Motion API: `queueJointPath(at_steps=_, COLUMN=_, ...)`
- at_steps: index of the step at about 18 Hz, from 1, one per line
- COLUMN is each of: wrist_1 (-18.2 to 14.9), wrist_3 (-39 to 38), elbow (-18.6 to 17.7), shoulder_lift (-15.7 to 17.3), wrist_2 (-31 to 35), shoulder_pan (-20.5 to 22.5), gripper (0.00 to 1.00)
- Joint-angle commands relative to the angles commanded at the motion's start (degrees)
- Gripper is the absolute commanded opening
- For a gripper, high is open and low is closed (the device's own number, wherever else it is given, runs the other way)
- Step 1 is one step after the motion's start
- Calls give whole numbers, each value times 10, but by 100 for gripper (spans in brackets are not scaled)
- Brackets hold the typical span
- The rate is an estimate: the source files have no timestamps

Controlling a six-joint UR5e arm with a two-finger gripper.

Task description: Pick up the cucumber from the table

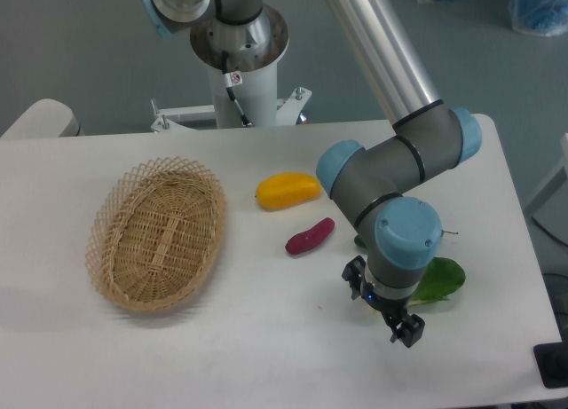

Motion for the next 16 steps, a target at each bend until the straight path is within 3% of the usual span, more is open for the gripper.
queueJointPath(at_steps=8, wrist_1=1, wrist_3=-8, elbow=-2, shoulder_lift=0, wrist_2=-1, shoulder_pan=0, gripper=100)
queueJointPath(at_steps=14, wrist_1=68, wrist_3=-47, elbow=-47, shoulder_lift=15, wrist_2=0, shoulder_pan=-4, gripper=100)
queueJointPath(at_steps=16, wrist_1=66, wrist_3=-46, elbow=-47, shoulder_lift=19, wrist_2=0, shoulder_pan=-4, gripper=100)
